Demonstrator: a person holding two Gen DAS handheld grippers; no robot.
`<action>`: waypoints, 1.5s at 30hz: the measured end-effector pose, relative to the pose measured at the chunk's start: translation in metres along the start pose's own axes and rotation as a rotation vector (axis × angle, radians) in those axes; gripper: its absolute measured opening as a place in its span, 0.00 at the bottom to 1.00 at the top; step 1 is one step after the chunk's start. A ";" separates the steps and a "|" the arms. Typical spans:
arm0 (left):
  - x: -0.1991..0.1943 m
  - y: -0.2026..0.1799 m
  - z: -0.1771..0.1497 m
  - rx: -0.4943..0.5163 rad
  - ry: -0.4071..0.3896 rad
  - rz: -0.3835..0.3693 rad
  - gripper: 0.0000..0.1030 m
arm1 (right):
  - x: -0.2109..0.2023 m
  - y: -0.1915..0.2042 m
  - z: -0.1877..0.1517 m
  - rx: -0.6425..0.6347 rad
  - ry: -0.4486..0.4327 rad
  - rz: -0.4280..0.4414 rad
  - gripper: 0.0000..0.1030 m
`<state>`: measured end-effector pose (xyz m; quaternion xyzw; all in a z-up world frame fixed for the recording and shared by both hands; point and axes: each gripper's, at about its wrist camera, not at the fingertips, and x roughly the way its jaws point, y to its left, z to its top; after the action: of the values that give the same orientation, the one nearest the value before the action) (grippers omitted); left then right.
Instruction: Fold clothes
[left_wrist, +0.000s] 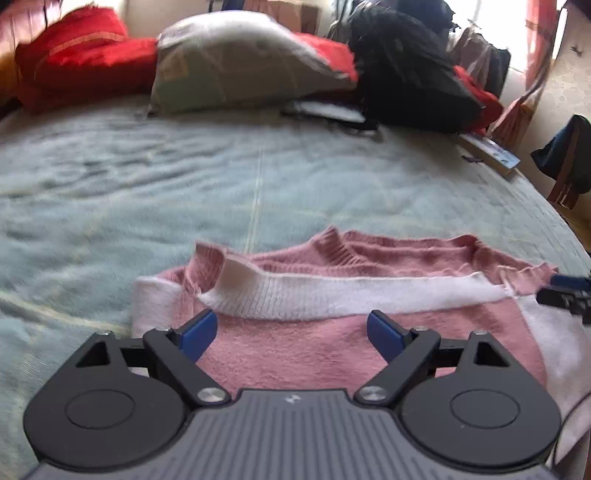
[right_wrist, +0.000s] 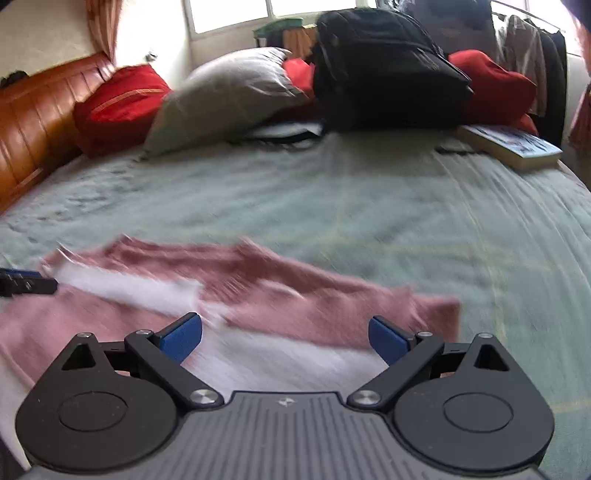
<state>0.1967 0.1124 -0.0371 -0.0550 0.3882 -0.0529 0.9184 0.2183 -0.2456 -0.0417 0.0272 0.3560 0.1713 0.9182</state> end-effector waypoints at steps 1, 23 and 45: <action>-0.005 -0.001 -0.001 0.001 -0.018 0.006 0.89 | 0.001 0.006 0.006 -0.002 -0.006 0.033 0.98; -0.034 -0.006 -0.021 0.022 -0.049 0.017 0.92 | 0.003 0.021 0.015 -0.011 0.014 0.025 1.00; -0.038 -0.024 -0.049 -0.005 0.102 -0.057 0.92 | -0.069 -0.010 -0.076 0.106 -0.027 0.029 1.00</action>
<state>0.1337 0.0910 -0.0412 -0.0654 0.4329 -0.0807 0.8954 0.1233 -0.2836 -0.0561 0.0834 0.3517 0.1648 0.9177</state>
